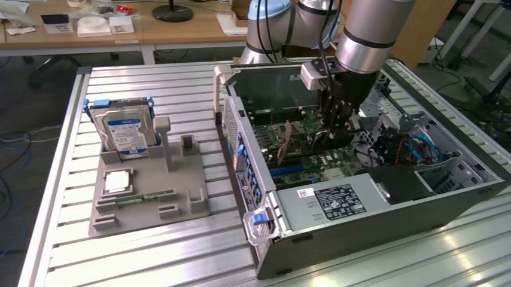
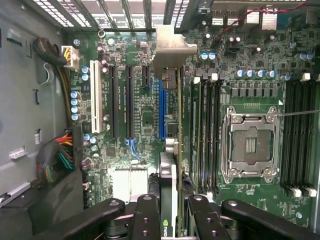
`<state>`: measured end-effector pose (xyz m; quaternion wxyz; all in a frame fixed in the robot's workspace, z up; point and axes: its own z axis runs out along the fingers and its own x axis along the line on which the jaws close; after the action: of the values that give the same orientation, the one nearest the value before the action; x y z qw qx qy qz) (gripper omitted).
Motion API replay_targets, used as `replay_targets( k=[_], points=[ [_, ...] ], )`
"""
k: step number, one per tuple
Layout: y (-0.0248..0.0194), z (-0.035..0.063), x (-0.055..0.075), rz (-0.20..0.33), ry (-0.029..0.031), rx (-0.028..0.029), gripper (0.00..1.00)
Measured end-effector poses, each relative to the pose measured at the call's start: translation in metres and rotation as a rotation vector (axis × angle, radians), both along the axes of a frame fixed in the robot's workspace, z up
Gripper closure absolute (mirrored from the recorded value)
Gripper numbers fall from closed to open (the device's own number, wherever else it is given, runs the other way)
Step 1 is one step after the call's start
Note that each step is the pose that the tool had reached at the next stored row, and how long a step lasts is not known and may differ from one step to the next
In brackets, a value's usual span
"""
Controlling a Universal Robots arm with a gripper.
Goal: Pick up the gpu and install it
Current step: 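Insert the gpu into the slot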
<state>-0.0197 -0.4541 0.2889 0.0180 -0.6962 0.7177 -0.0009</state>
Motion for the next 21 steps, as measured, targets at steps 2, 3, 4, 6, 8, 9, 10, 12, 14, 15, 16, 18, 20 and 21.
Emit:
replay_targets(
  k=[2, 3, 4, 6, 8, 9, 10, 12, 14, 15, 16, 18, 20, 21],
  points=[
    [0.0, -0.0001, 0.0, 0.0, -0.0001, 0.0001, 0.74],
    [0.0, -0.0004, -0.001, 0.0, -0.0001, 0.0003, 0.74],
    [0.0, -0.0008, -0.003, 0.0, -0.0002, 0.0004, 0.74],
    [0.0, -0.0013, -0.006, 0.0, -0.0001, 0.0002, 0.74],
    [0.0001, -0.0017, -0.009, 0.0, -0.0001, 0.0002, 0.74],
    [0.0001, -0.0019, -0.01, 0.0, -0.0001, 0.0002, 0.74],
    [0.0001, -0.002, -0.011, 0.0, -0.0001, 0.0002, 0.74],
    [-0.0003, -0.0022, -0.013, 0.0, -0.0001, 0.0004, 0.74],
    [-0.0016, -0.0022, -0.014, 0.0, -0.0002, 0.0004, 0.74],
    [-0.0021, -0.0022, -0.014, 0.0, -0.0001, 0.0003, 0.74],
    [-0.0028, -0.0023, -0.015, 0.0, -0.0001, 0.0002, 0.74],
    [-0.0038, -0.0024, -0.016, 0.0, -0.0001, 0.0003, 0.74],
    [-0.0038, -0.0033, -0.019, 0.0, -0.0001, 0.0004, 0.74],
    [-0.0039, -0.004, -0.021, -0.001, -0.0001, 0.0003, 0.74]
  ],
)
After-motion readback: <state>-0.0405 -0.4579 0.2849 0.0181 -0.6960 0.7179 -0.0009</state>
